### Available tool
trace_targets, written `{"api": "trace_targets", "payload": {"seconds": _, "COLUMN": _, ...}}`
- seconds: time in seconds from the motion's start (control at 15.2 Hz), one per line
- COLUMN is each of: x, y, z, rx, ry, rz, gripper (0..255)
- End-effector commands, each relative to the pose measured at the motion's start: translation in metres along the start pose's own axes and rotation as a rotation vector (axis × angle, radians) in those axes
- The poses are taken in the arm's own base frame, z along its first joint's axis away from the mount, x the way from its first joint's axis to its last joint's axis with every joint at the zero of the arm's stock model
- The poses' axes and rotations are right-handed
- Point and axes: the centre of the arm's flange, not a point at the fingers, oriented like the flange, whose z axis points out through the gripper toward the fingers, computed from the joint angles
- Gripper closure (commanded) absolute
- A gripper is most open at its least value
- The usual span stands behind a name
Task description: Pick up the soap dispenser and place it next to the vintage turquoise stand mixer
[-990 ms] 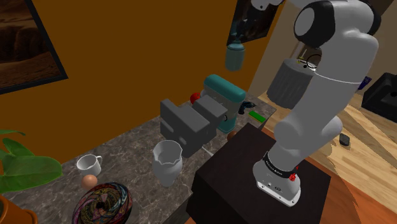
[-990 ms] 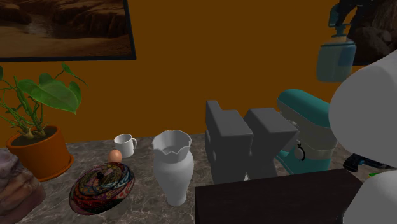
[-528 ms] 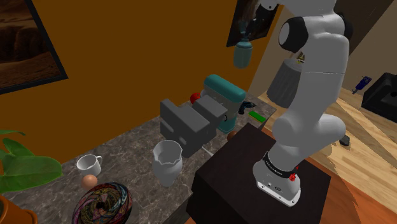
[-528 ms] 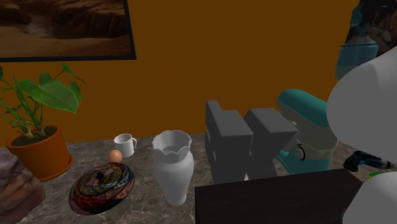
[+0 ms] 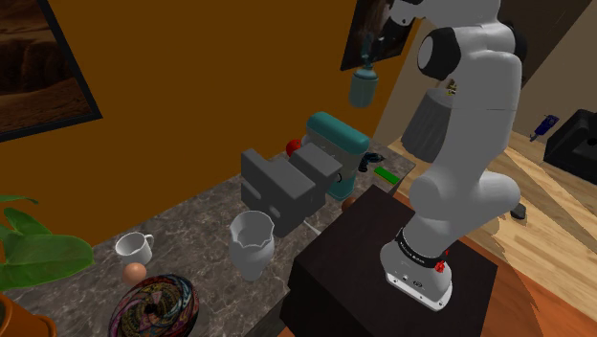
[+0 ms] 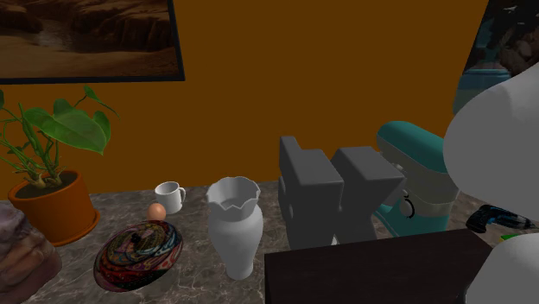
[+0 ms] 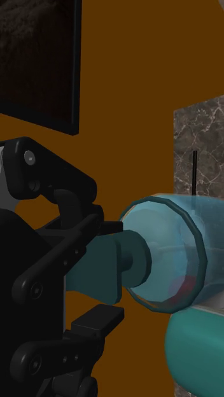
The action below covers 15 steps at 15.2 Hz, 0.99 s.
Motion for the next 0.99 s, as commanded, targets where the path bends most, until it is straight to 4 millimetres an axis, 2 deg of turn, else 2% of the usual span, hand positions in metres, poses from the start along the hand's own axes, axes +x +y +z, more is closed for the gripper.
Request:
{"api": "trace_targets", "payload": {"seconds": 0.0, "x": -0.003, "y": 0.0, "z": 0.009, "rx": -0.001, "ry": 0.001, "rz": 0.0, "gripper": 255}}
{"api": "trace_targets", "payload": {"seconds": 0.92, "x": -0.025, "y": 0.0, "z": 0.079, "rx": -0.001, "ry": 0.001, "rz": 0.0, "gripper": 255}}
